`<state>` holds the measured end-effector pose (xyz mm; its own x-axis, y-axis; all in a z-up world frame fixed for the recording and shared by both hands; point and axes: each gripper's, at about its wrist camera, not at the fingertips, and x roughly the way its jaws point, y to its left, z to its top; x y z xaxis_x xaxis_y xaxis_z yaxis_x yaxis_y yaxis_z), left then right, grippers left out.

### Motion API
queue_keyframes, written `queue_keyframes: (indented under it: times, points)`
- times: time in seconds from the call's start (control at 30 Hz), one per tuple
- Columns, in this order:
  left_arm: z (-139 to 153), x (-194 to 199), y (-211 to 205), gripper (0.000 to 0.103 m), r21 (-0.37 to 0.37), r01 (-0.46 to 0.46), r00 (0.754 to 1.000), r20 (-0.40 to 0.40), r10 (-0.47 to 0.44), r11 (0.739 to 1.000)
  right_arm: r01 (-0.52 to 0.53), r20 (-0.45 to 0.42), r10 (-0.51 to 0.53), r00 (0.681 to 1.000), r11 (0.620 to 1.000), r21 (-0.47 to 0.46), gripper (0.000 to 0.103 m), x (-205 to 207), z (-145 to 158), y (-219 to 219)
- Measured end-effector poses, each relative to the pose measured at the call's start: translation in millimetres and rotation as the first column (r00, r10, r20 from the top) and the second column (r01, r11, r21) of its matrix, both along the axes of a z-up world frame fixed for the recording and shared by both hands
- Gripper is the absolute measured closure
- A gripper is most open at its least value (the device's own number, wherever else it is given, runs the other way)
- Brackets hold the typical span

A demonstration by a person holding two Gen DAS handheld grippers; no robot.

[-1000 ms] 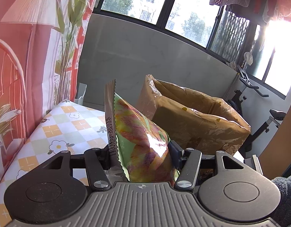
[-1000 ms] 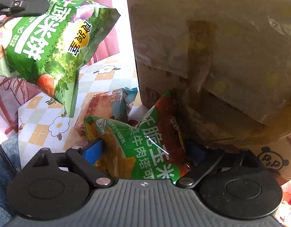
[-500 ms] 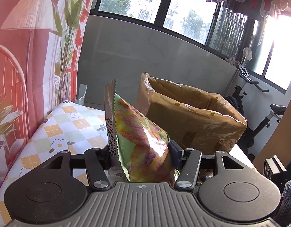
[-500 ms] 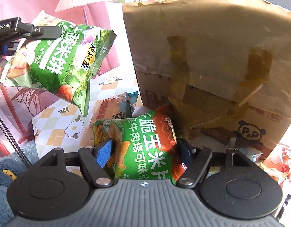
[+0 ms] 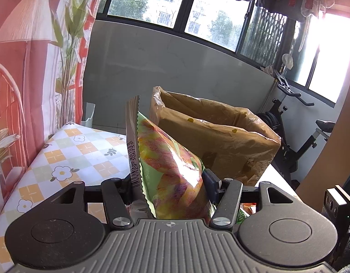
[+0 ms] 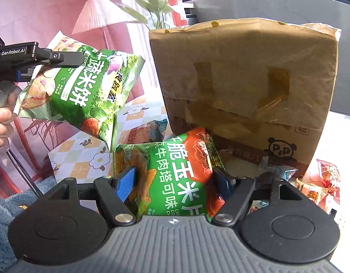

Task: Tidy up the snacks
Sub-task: 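Lift the green bag with the right gripper toward the box while left carries the striped bag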

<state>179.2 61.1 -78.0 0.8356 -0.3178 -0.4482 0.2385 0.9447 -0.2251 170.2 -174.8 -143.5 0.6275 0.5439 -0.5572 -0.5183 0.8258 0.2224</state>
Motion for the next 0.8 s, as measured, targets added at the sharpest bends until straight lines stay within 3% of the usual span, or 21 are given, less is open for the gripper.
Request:
queue_keyframes:
  times: [0.13, 0.23, 0.47, 0.8]
  points:
    - [-3.8, -4.3, -1.7, 0.043, 0.004, 0.008, 1.0, -0.01, -0.008, 1.0, 0.022, -0.004, -0.022, 1.0, 1.0, 0.011, 0.029, -11.9, 0.1, -7.7]
    - [1.5, -4.9, -2.1, 0.043, 0.011, 0.015, 1.0, 0.004, -0.015, 1.0, 0.036, 0.04, -0.038, 0.998, 0.999, 0.03, 0.029, -17.0, 13.1, -14.4]
    - [32.5, -2.8, -9.6, 0.043, 0.035, 0.056, 0.991, 0.116, -0.06, 0.998, 0.045, 0.196, -0.058, 0.979, 0.996, 0.071, 0.029, -18.6, 63.7, -25.8]
    - [73.3, 14.2, -23.1, 0.043, 0.078, 0.093, 0.965, 0.238, -0.109, 0.993, 0.054, 0.332, -0.076, 0.94, 0.996, 0.073, 0.029, -4.2, 113.4, -33.1]
